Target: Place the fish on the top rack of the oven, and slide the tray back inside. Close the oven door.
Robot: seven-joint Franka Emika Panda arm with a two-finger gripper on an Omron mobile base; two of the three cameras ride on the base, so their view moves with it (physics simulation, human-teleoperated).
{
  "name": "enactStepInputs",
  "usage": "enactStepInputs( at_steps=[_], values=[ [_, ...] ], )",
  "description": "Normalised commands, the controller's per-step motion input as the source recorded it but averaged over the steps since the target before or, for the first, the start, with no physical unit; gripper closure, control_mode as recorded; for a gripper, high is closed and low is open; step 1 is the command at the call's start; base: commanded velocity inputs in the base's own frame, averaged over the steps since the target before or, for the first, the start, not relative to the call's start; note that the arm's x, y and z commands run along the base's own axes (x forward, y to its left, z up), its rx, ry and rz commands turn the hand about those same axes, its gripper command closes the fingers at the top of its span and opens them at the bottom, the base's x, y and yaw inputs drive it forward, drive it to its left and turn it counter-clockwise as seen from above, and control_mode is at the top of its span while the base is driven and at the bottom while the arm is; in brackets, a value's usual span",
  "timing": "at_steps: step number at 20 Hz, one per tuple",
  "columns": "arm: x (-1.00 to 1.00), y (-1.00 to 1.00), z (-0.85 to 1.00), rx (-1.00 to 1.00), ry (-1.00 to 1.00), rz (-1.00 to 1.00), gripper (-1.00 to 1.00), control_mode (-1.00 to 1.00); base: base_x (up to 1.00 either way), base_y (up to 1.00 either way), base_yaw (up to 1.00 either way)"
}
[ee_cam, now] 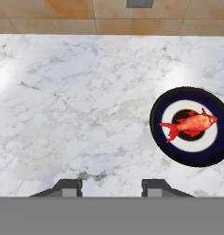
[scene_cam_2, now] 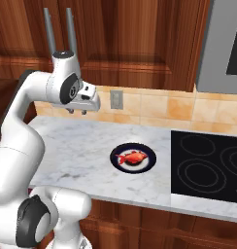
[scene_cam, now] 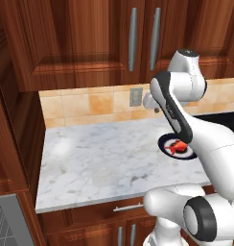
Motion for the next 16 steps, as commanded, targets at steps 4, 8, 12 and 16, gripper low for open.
enactStepInputs(
  at_steps=[4,8,12,16],
  values=[
    [-0.49,-0.08,-0.09,0.00,-0.06,-0.06,-1.00,-1.00,0.00,0.00,0.00],
    [-0.75,-0.16,-0.28,0.00,-0.09,-0.24,-1.00,-1.00,0.00,0.00,0.00],
    [-0.49,-0.07,-0.35,-0.01,-0.11,-0.27,-1.00,-1.00,0.00,0.00,0.00],
    [-0.05,-0.27,-0.40,-0.02,-0.03,-0.25,-1.00,-1.00,0.00,0.00,0.00]
  ],
)
